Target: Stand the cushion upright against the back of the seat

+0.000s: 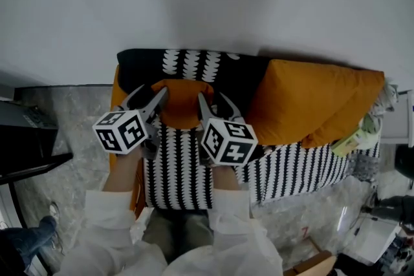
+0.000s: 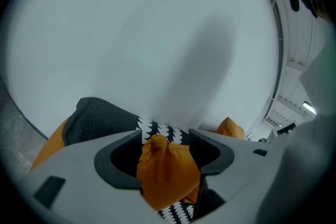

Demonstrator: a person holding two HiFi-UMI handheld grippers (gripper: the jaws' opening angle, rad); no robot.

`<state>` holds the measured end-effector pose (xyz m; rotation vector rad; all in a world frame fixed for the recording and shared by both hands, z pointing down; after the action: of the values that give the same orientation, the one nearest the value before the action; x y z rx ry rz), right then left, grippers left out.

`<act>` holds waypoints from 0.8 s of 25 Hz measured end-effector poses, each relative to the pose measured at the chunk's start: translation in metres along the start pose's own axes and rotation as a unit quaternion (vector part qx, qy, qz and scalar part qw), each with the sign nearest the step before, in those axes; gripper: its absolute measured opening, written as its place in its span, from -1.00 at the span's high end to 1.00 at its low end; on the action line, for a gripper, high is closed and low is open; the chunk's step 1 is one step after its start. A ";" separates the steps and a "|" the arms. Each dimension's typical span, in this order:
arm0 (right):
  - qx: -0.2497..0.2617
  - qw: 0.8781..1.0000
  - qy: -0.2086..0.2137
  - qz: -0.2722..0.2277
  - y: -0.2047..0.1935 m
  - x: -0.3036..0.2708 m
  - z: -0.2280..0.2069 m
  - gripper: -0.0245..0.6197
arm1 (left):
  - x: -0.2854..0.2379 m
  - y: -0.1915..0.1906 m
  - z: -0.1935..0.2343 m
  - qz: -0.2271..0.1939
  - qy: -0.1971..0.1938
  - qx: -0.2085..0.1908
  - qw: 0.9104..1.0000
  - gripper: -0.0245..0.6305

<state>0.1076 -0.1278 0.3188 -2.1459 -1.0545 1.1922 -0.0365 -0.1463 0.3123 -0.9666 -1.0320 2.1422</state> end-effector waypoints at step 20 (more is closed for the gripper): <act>0.032 0.999 0.035 -0.026 0.004 0.110 0.061 0.35 | 0.092 0.036 -0.080 -0.036 -0.010 -0.055 0.998 0.09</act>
<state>0.0927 -0.0398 0.2297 -2.0834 -1.0209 1.1034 -0.0317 -0.0655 0.2142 -0.9442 -1.1875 2.0588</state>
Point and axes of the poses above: the fingertips, and each gripper's own axes: x backward along the fingers, z to its left, y out of its top, the point moved 1 cm from there along x, backward along the fingers, and after that the axes turned 11 degrees about -x, right-handed, at the moved point
